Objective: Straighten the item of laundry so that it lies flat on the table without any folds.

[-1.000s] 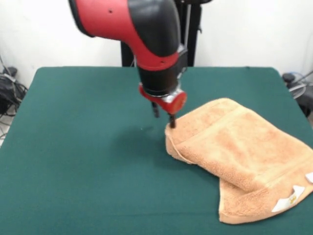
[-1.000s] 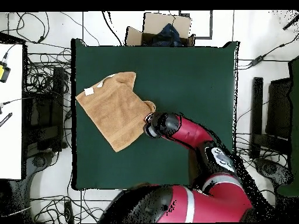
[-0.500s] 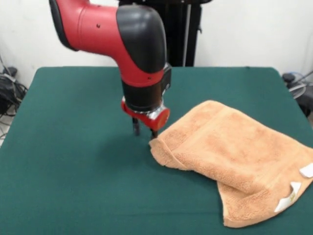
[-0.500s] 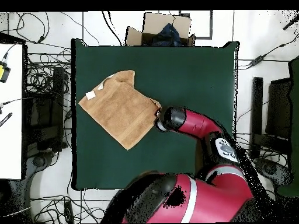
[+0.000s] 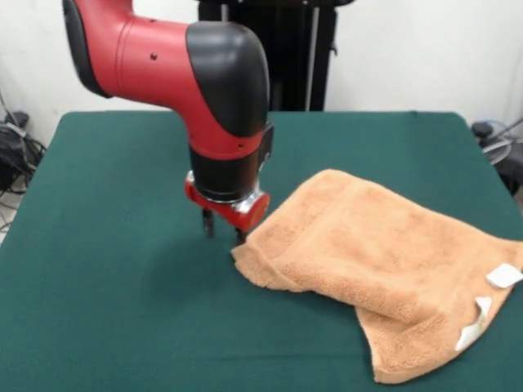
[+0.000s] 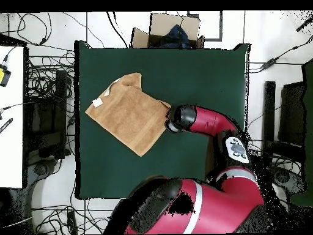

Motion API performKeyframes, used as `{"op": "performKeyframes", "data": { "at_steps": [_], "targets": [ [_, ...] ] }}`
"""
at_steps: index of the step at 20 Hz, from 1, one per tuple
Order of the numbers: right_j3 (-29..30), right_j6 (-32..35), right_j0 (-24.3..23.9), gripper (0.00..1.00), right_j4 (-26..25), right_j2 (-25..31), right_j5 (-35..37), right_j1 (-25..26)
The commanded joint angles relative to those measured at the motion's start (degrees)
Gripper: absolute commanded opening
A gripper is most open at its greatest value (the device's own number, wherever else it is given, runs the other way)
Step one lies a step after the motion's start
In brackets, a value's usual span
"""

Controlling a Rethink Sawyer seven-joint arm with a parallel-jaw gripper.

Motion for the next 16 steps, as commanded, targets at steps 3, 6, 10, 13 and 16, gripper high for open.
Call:
{"op": "performKeyframes", "data": {
  "at_steps": [3,6,10,13,16],
  "targets": [
    [-15.7,-7.9,-2.7,1.0,-9.8,-2.7,0.9,2.3],
    [-20.0,-11.5,-4.5,1.0,-12.2,-0.8,2.5,2.9],
    [-28.1,-19.3,-7.3,1.0,-15.0,3.3,7.3,4.4],
    [-32.2,-23.2,-8.7,1.0,-16.1,5.7,9.8,5.5],
    [-33.7,-24.8,-9.3,1.0,-16.2,6.6,11.0,5.7]
  ]
}}
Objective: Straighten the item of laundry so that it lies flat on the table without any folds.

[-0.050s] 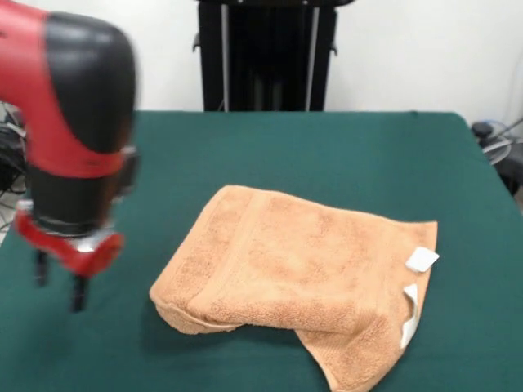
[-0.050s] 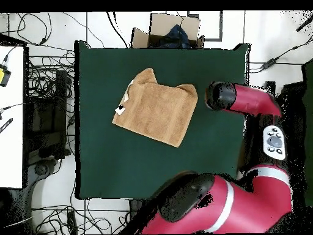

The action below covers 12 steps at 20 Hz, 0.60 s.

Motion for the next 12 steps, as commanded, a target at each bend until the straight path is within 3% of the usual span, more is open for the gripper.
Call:
{"op": "performKeyframes", "data": {
  "at_steps": [1,6,10,12],
  "targets": [
    [-10.1,-19.2,-2.0,1.0,-4.3,6.5,8.9,1.9],
    [-9.5,-20.3,-2.3,1.0,-1.7,6.3,13.2,2.8],
    [0.2,-15.0,-0.3,1.0,1.3,4.5,13.0,-1.9],
    [2.4,-13.5,0.6,1.0,2.2,4.1,13.3,-3.4]
  ]
}}
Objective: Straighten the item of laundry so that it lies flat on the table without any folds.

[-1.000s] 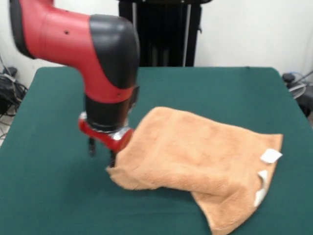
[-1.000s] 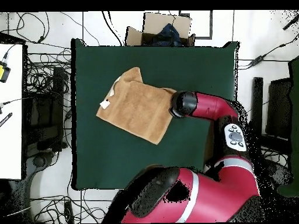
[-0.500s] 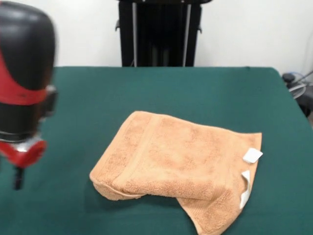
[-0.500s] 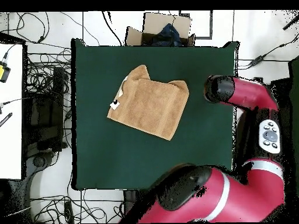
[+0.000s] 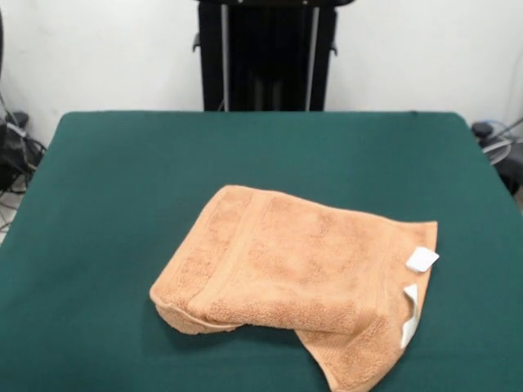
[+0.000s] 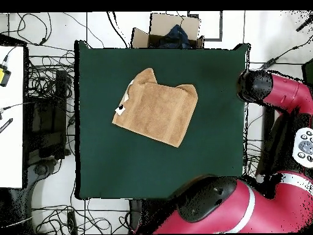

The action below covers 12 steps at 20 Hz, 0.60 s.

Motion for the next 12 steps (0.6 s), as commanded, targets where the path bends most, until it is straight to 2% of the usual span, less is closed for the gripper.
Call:
{"op": "performKeyframes", "data": {
  "at_steps": [1,8,12],
  "targets": [
    [13.2,-0.1,4.5,1.0,3.3,4.3,7.6,-4.2],
    [13.6,3.3,7.3,1.0,7.5,4.7,12.1,-5.1],
    [15.9,5.5,8.5,1.0,9.4,3.8,11.5,-6.4]
  ]
}}
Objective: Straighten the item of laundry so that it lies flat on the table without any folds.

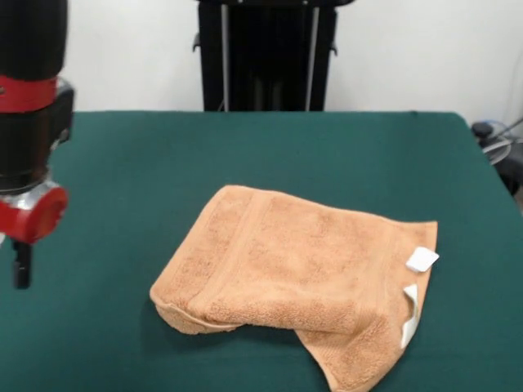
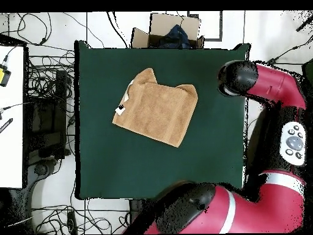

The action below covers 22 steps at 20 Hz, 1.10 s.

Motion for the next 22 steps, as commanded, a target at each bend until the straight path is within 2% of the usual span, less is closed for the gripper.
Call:
{"op": "performKeyframes", "data": {
  "at_steps": [1,14,22],
  "targets": [
    [12.1,7.0,4.1,1.0,4.5,3.5,5.8,-2.2],
    [19.1,15.0,9.0,1.0,12.7,0.4,4.9,-5.8],
    [24.1,19.6,12.4,1.0,18.4,-0.9,0.9,-6.0]
  ]
}}
